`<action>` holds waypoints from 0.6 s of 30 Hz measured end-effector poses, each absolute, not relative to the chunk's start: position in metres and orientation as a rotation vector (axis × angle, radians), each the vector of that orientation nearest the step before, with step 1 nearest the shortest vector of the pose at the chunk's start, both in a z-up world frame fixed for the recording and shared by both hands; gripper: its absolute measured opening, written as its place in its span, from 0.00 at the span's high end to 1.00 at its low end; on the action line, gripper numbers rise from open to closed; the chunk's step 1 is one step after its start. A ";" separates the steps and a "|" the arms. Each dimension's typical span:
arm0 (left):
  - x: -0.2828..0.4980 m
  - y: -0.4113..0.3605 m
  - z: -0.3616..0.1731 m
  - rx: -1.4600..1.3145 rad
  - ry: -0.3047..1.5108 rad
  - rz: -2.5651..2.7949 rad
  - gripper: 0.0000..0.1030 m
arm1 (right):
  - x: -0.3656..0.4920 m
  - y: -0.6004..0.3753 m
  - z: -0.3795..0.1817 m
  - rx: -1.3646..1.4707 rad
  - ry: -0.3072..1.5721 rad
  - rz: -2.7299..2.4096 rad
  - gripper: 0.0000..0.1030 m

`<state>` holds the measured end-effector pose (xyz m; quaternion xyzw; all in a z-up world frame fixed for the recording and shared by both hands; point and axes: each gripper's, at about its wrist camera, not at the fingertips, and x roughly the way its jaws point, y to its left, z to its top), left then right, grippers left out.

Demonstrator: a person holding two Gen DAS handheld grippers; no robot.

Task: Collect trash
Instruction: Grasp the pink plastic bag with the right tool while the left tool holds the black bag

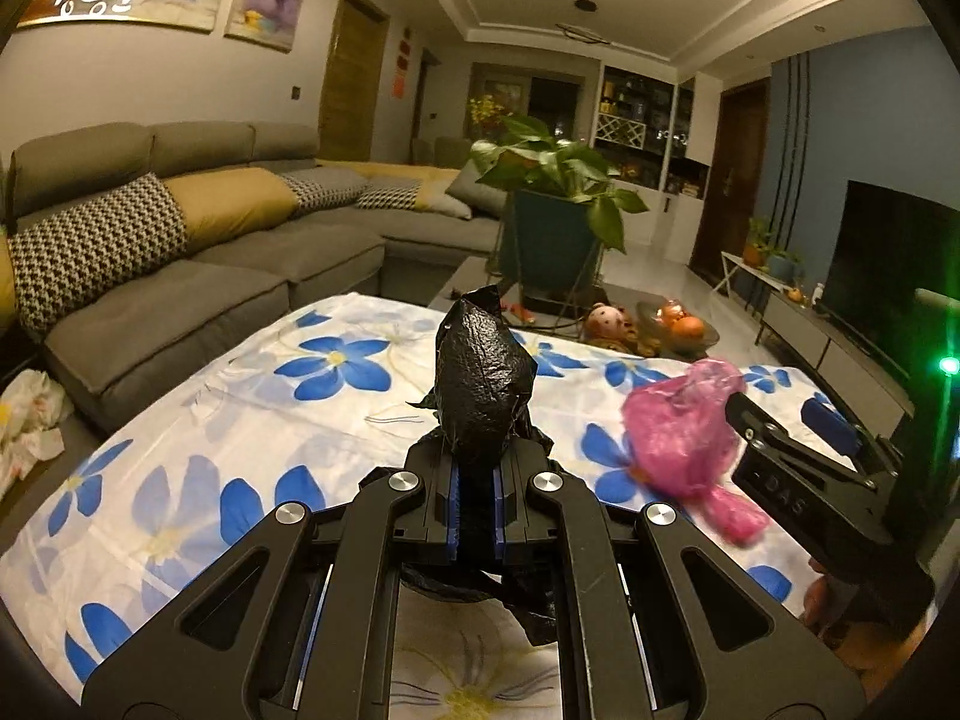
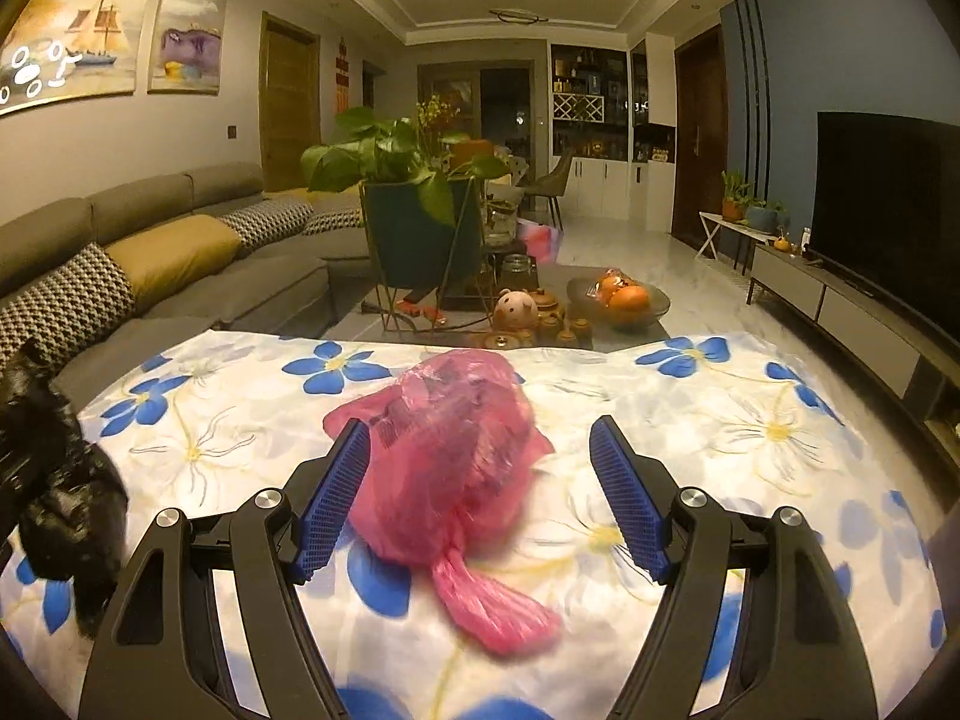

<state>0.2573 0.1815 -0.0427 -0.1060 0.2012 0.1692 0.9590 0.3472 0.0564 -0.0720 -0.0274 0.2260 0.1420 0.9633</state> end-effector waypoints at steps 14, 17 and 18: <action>0.261 0.183 -0.052 -0.229 0.427 0.324 0.93 | 0.367 0.078 -0.091 -0.098 0.559 0.344 0.94; 0.259 0.182 -0.051 -0.227 0.425 0.322 0.93 | 0.354 0.068 -0.082 -0.082 0.528 0.343 0.94; 0.259 0.181 -0.051 -0.227 0.425 0.321 0.93 | 0.352 0.065 -0.080 -0.078 0.524 0.343 0.94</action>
